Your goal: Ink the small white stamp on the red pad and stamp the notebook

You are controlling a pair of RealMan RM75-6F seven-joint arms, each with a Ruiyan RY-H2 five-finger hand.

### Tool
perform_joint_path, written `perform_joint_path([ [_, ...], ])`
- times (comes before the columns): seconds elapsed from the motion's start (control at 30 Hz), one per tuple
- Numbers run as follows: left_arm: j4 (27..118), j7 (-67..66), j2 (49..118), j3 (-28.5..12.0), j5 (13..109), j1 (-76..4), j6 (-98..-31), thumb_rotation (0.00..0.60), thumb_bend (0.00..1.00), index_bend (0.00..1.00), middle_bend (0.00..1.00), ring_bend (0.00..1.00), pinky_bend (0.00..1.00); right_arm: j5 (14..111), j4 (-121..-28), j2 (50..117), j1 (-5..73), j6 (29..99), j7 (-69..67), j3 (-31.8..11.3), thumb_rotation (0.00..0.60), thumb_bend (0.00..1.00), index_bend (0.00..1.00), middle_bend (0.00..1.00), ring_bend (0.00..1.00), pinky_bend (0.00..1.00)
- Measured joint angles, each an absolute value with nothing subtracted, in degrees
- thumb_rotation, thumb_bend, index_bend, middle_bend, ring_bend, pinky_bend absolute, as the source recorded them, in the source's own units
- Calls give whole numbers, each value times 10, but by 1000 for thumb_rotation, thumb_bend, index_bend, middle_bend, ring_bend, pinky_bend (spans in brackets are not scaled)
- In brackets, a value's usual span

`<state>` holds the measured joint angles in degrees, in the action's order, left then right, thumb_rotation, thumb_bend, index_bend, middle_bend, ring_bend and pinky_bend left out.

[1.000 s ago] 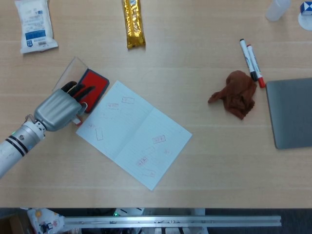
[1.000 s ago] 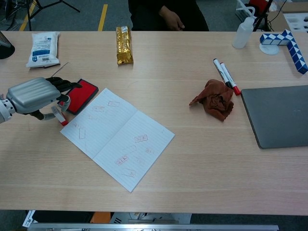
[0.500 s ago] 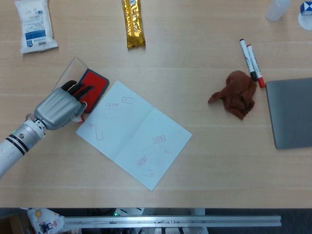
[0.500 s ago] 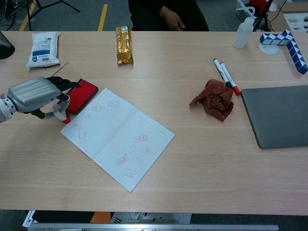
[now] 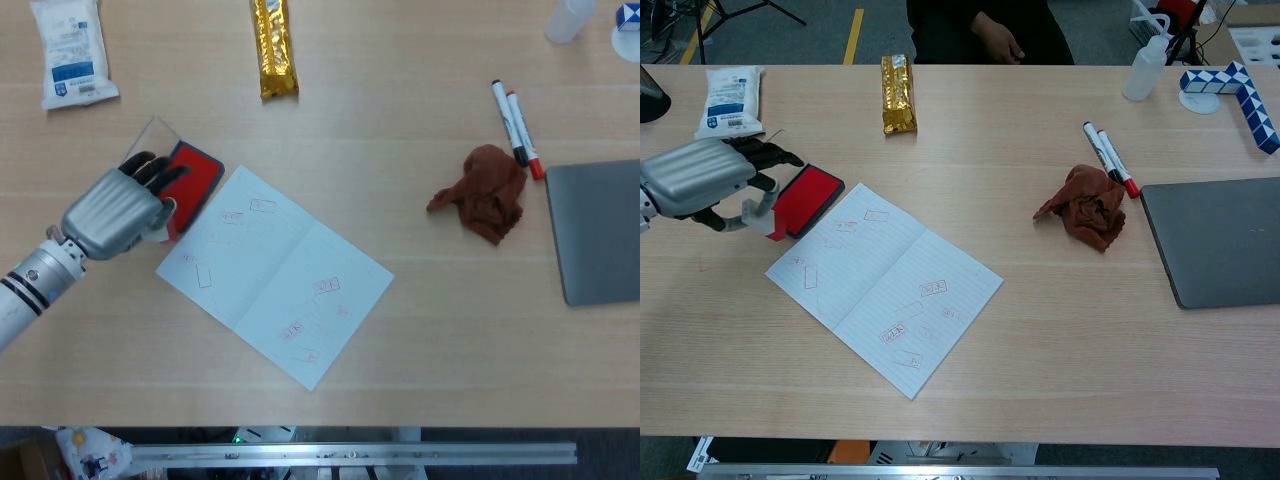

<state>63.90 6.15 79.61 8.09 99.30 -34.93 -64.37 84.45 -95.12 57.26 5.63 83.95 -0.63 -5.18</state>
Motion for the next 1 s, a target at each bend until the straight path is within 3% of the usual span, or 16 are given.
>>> perform_joint_path([
  [0.17, 691, 6, 771, 65, 983, -364, -628, 600, 293, 607, 165, 120, 157, 847, -941, 575, 55, 842, -17, -51, 600, 178, 374, 409, 345, 410],
  [0.37, 729, -71, 765, 42, 946, -388, -562, 600, 309, 613, 187, 138, 157, 847, -931, 576, 50, 846, -27, -50, 600, 178, 374, 409, 345, 410],
  [0.57, 746, -140, 775, 20, 900, -408, -508, 600, 316, 622, 241, 189, 157, 844, -923, 578, 48, 845, -34, -49, 600, 178, 374, 409, 345, 410],
  [1.0, 752, -239, 798, -2, 826, -441, -432, 600, 317, 635, 237, 190, 163, 840, -911, 582, 46, 843, -43, -48, 600, 178, 374, 409, 345, 410],
])
